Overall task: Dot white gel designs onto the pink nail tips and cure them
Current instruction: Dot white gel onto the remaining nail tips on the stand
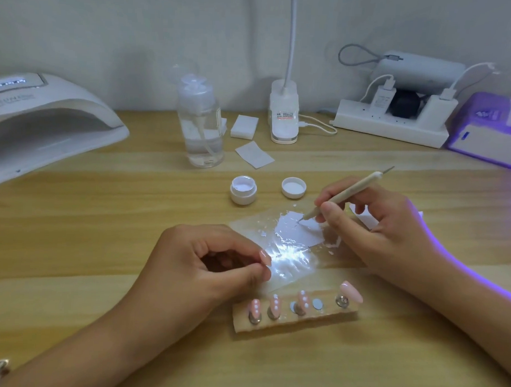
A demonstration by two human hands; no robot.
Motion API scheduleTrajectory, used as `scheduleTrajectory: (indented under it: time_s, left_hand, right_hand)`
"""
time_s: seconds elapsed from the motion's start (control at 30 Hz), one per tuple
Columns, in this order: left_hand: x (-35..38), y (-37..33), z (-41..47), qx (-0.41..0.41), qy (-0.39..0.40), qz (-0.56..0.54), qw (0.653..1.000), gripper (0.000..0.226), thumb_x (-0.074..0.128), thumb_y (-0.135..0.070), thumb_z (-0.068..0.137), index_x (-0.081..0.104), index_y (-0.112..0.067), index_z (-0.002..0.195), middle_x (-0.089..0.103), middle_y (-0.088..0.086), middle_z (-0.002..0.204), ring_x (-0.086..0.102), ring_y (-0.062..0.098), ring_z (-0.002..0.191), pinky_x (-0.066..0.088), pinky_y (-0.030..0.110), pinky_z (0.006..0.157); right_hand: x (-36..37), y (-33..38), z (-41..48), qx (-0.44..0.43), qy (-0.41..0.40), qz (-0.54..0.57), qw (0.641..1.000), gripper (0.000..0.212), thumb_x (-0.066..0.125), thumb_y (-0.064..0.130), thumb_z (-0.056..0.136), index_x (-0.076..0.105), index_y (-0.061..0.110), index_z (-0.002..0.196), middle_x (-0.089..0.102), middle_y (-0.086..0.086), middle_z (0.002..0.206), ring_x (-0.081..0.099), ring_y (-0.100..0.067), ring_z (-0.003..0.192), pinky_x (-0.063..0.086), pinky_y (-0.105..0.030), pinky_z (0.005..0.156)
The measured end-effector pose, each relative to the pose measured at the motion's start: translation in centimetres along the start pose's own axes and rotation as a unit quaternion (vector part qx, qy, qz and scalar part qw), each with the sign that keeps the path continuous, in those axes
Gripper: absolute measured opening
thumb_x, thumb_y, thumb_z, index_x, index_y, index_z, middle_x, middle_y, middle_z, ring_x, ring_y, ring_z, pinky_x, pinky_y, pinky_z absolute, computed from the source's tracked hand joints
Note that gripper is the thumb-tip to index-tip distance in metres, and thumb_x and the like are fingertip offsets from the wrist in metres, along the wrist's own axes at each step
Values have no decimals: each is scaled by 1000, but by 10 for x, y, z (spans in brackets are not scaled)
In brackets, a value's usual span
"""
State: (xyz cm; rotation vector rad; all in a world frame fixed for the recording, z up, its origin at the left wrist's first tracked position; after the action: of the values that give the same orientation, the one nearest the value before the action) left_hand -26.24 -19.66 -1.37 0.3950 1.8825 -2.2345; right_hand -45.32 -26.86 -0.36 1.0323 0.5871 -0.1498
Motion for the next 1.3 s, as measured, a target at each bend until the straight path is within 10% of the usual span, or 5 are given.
scheduleTrajectory:
  time_s: [0.4, 0.67, 0.83, 1.3]
  left_hand:
    - [0, -1, -2, 4, 1, 14, 1000, 17, 87, -6, 69, 79, -21, 72, 75, -6, 74, 65, 0, 63, 47, 9, 61]
    - [0, -2, -1, 8, 1, 26, 1000, 24, 83, 1, 72, 79, -23, 72, 75, -8, 74, 66, -1, 64, 47, 8, 61]
    - [0, -2, -1, 9, 1, 26, 1000, 22, 86, -3, 70, 79, -23, 72, 75, -9, 74, 65, -2, 63, 46, 8, 60]
    - [0, 0, -1, 22, 2, 18, 1000, 15, 80, -11, 70, 79, -26, 72, 75, -8, 76, 69, 5, 66, 50, 12, 62]
  right_hand:
    - [2, 1, -1, 16, 20, 32, 999, 9, 64, 22, 90, 69, 29, 90, 70, -1, 83, 59, -36, 69, 51, -32, 62]
    - [7, 6, -4, -8, 44, 14, 999, 10, 64, 17, 92, 69, 25, 94, 72, 10, 89, 58, -14, 73, 48, -24, 68]
    - [3, 1, -2, 20, 25, 16, 999, 8, 64, 22, 91, 69, 28, 93, 73, 10, 85, 59, -27, 72, 54, -48, 71]
    - [6, 2, -2, 26, 40, 37, 998, 11, 64, 15, 91, 70, 24, 90, 72, 8, 81, 62, -15, 64, 54, -24, 62]
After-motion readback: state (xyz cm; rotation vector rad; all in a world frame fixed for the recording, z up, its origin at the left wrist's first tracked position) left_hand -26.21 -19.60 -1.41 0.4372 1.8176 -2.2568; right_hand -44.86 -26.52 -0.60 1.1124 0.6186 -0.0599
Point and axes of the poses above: each hand's wrist, its own z-axis towards the middle knuckle, its own x-axis out of the palm, y = z × x, the point moved 8 cm from there along z, towards the middle knuckle
